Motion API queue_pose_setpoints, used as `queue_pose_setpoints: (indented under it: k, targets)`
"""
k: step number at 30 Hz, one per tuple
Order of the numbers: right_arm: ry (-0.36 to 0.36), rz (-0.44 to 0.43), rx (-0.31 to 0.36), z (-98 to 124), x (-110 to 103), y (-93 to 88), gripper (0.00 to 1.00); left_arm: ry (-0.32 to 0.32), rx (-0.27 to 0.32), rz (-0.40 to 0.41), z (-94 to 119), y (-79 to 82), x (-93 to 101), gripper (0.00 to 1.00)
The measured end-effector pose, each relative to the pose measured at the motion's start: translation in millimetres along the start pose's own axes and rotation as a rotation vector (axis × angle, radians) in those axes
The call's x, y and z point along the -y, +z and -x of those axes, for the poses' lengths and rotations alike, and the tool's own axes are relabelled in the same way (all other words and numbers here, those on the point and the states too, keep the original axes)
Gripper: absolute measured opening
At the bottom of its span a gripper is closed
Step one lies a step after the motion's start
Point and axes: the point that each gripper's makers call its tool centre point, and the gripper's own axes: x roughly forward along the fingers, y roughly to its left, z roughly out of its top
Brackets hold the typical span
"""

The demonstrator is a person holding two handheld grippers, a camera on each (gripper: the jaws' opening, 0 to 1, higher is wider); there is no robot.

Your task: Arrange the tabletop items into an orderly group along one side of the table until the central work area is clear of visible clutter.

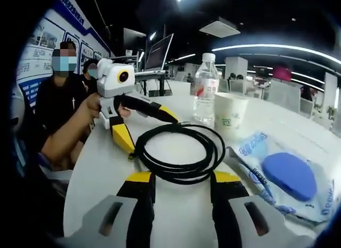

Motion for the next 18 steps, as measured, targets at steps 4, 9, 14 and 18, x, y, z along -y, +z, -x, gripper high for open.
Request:
queue_pose_setpoints:
  k: [4, 9, 14, 18]
  targets:
    - [0.006, -0.019, 0.011, 5, 4, 2.2, 0.37, 0.001, -0.020, 0.008, 0, -1.8, -2.0, 0.71]
    - [0.006, -0.016, 0.009, 6, 4, 3.3, 0.37, -0.009, -0.037, 0.034, -1, -5.9, -4.0, 0.72]
    - [0.010, -0.020, 0.012, 5, 3, 3.2, 0.37, -0.040, -0.052, 0.058, -5, -11.2, -1.7, 0.70]
    - [0.012, -0.020, 0.016, 4, 2, 2.9, 0.37, -0.048, -0.043, 0.051, -8, -11.5, -3.5, 0.71]
